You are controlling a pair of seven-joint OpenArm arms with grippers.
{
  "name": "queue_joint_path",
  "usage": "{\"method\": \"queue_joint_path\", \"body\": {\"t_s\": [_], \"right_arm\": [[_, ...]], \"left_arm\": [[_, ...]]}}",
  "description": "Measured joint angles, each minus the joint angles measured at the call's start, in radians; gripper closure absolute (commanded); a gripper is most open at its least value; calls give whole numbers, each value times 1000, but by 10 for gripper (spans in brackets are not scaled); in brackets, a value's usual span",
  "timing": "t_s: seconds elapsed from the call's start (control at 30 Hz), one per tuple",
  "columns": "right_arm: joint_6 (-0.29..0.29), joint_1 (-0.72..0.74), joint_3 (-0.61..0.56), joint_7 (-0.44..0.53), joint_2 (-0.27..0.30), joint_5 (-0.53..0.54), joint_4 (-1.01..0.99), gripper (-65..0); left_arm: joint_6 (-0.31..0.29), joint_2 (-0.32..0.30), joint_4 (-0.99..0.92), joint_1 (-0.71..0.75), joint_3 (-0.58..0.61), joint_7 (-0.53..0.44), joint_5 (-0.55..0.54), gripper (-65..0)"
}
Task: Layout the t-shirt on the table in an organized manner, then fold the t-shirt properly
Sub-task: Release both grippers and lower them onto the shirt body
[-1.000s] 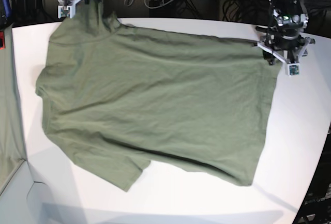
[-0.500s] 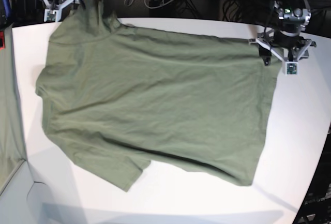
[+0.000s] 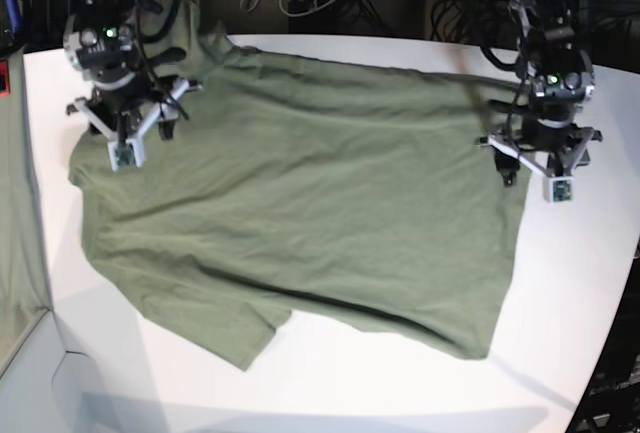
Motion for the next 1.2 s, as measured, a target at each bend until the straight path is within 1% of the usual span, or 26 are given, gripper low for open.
{"method": "queue_joint_path", "body": {"t_s": [0.07, 0.13, 0.2, 0.27, 0.3, 0.43, 0.5, 0.57, 0.63, 0.7, 0.77, 0.9, 0.93, 0.97, 1.03, 1.1, 1.2], "right_arm": [[1, 105, -28, -42, 21, 2, -54, -326], [1, 190, -49, -70, 31, 0, -116, -326], [0, 267, -57, -71, 29, 10, -196, -326], [5, 325, -62, -72, 40, 11, -285, -326], [5, 351, -61, -74, 46, 7, -326, -326], [5, 449, -55, -73, 58, -2, -474, -325], [5, 467, -57, -53, 67, 2, -507, -325], [5, 465, -58, -23, 69, 3, -509, -325], [5, 462, -57, -21, 70, -1, -515, -325], [5, 461, -57, -15, 71, -1, -515, -325], [5, 466, -59, -15, 70, 0, -515, -325], [5, 483, -58, 2, 71, -1, -515, -325], [5, 490, -58, 20, 71, 0, -515, -325], [5, 497, -58, 22, 70, 0, -517, -326], [4, 514, -66, 30, 71, -2, -524, -326], [5, 533, -78, 37, 71, -4, -541, -326], [5, 582, -87, 78, 69, 3, -613, -326]], "left_arm": [[0, -5, -81, -56, 0, -4, 2, -385], [1, -4, -158, -89, 0, -9, -1, -385], [-3, -2, -234, -109, 1, -14, -1, -385], [1, 1, -299, -114, 0, -11, 3, -385], [2, 0, -316, -113, 0, -39, -13, -385], [1, -13, -369, -134, 0, -64, -18, -384], [1, -15, -381, -128, -3, -85, -23, -384], [-11, -40, -394, -108, 0, -118, -45, -384], [-21, -70, -394, -81, 0, -132, -71, -384], [-21, -86, -390, -47, -5, -167, -81, -384], [-22, -110, -385, -19, -5, -177, -97, -384], [-22, -144, -377, 28, -10, -201, -98, -384], [-18, -147, -362, 39, -11, -192, -92, -384], [-6, -149, -334, 56, -11, -172, -74, -384], [2, -146, -263, 98, -10, -119, -45, -384], [2, -142, -201, 143, -10, -82, -32, -384], [2, -134, -118, 179, -9, -2, -4, -384]]}}
